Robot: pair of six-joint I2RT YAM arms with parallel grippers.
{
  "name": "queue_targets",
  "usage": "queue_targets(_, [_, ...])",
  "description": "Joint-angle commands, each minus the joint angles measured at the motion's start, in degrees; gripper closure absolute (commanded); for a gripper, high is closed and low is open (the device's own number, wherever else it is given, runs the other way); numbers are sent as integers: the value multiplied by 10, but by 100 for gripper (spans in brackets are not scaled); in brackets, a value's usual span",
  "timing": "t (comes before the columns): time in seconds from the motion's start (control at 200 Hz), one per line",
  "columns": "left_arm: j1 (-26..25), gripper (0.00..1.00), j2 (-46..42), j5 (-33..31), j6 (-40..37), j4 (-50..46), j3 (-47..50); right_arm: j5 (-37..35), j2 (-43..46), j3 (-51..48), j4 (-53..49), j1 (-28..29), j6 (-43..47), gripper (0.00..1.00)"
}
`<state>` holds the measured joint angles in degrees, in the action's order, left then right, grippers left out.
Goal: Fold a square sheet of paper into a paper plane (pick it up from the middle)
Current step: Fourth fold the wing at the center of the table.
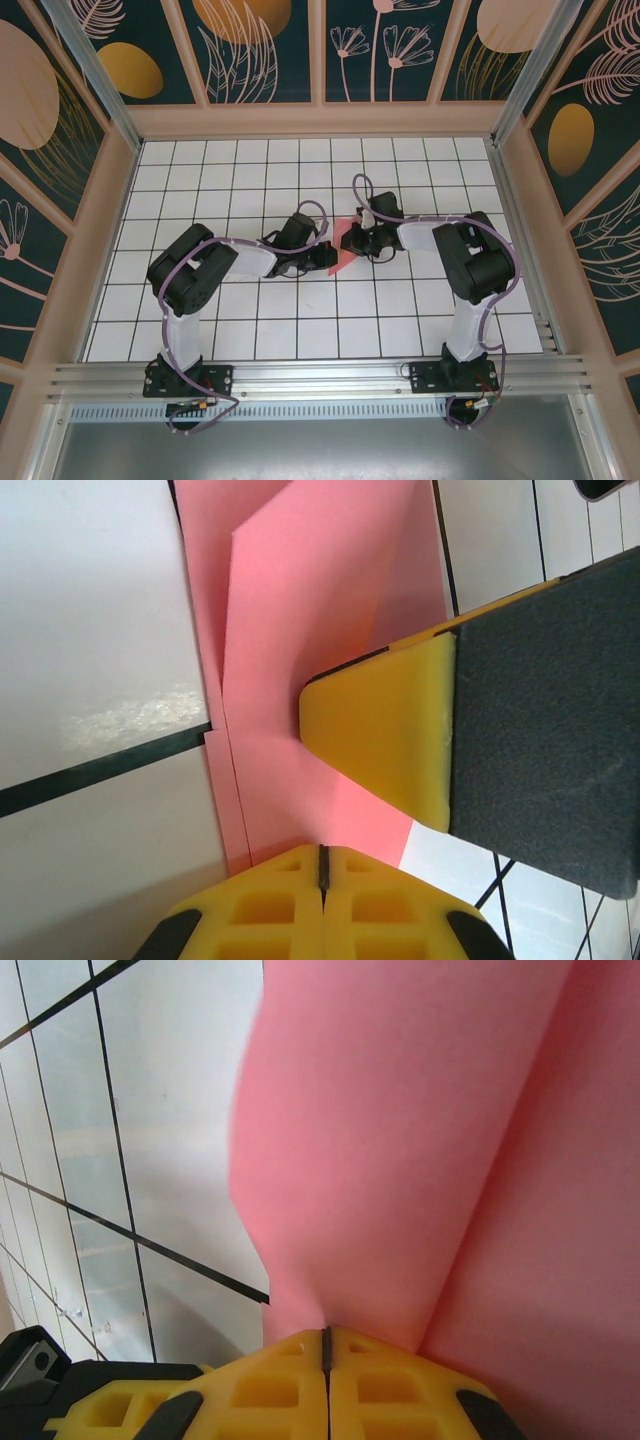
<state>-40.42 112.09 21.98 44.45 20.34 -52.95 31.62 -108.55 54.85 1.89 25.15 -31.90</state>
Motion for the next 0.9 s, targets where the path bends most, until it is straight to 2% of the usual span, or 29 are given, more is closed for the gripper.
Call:
queue_targets(0.0, [1,100,-12,-18,-8,-57,11,-46,-24,3,-26,-3,-6,92])
queue_targets(0.12, [6,98,-48,-24,-5,-27,17,-45,-22,-6,-24,-3,-14,93])
queue_targets(0.24, [15,98,-66,-54,-4,-47,10,-44,-23,-9,-25,-1,-26,94])
queue_targets(0.37, [18,98,-75,-56,3,-37,18,-43,-18,-21,-22,4,-55,94])
queue_targets(0.51, [18,97,-89,-38,12,-9,35,-53,-6,-38,-19,21,-95,94])
queue_targets(0.736, [18,95,-81,31,35,44,59,-60,2,-54,4,47,-147,94])
queue_targets(0.891, [17,95,-66,45,26,30,46,-53,-1,-58,20,50,-158,94])
